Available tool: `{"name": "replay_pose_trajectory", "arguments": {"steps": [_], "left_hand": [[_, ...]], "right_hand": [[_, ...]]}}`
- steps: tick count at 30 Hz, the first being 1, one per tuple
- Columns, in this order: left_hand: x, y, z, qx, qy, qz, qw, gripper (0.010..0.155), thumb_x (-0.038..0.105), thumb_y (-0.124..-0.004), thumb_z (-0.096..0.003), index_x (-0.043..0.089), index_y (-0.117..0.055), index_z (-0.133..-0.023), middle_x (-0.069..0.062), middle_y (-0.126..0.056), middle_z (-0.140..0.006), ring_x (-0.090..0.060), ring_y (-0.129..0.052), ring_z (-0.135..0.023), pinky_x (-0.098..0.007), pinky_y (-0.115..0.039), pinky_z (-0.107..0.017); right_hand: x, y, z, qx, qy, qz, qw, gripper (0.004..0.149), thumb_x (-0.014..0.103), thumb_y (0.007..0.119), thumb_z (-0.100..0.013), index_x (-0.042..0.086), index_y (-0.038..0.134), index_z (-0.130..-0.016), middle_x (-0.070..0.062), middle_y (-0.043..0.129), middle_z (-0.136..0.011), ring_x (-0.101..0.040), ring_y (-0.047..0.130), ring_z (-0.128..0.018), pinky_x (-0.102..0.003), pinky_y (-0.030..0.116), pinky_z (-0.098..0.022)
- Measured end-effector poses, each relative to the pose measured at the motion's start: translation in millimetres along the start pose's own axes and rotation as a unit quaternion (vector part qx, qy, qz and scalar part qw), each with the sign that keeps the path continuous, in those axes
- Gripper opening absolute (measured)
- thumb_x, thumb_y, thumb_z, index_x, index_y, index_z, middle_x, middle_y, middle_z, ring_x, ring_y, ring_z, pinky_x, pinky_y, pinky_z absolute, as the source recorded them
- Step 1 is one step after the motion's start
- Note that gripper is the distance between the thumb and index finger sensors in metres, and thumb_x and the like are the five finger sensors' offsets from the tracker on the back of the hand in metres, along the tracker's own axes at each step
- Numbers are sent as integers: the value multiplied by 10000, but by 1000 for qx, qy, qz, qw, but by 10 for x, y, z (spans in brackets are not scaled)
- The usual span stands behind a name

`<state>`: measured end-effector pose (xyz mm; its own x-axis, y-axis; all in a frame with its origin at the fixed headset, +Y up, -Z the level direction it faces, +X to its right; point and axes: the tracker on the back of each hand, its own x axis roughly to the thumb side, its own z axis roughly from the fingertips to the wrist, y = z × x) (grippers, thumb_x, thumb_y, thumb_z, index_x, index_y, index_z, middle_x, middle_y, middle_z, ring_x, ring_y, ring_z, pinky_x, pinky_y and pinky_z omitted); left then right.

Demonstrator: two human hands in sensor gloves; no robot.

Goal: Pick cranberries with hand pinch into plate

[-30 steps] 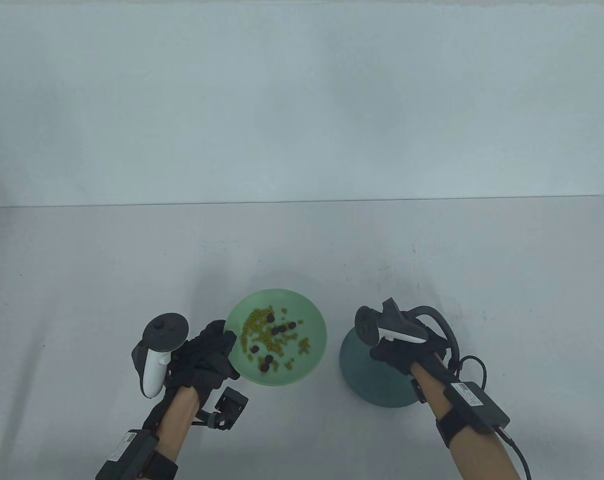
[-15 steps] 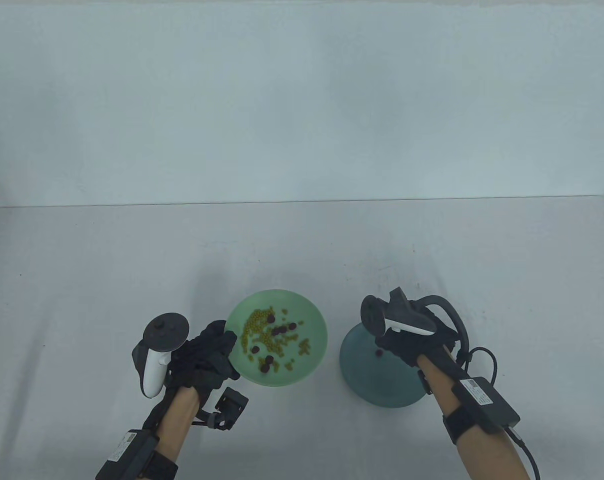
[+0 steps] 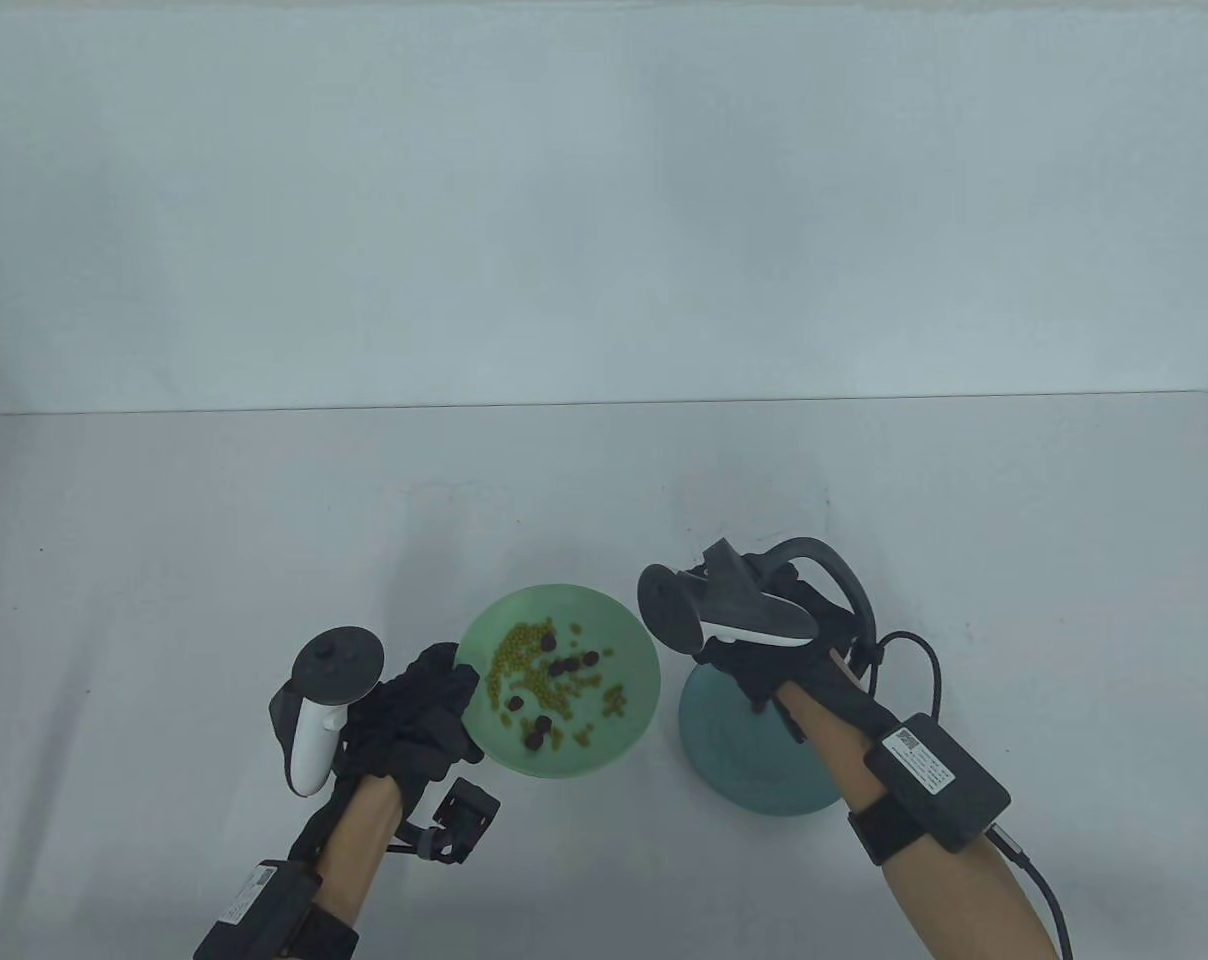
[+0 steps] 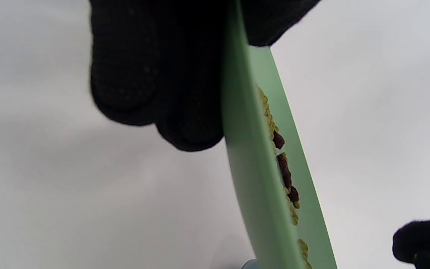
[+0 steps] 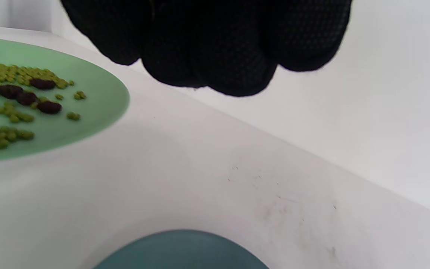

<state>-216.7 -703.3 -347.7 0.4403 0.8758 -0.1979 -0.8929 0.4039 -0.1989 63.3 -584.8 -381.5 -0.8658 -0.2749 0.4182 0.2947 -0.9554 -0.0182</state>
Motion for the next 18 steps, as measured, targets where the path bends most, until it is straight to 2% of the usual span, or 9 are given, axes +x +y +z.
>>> {"name": "replay_pose_trajectory", "arguments": {"steps": [9,18], "left_hand": [[1,-6,1,-2,-2,4,1000,520,230,-660,-604,-36,-563,-1041,-188,-859,-806,-229,-1083,-467,-297,-955,-359],[3,-11,1,-5,-1,5,1000,521,230,-661,-603,-37,-565,-1040,-188,-860,-804,-228,-1084,-464,-295,-956,-356]], "right_hand": [[400,9,-212,-10,-35,8,999,481,518,752,-529,211,843,-887,114,946,-584,-84,988,-465,-383,867,-465],[551,139,-342,4,-49,10,999,469,516,755,-525,230,843,-886,126,947,-563,-78,989,-448,-378,871,-456]]}}
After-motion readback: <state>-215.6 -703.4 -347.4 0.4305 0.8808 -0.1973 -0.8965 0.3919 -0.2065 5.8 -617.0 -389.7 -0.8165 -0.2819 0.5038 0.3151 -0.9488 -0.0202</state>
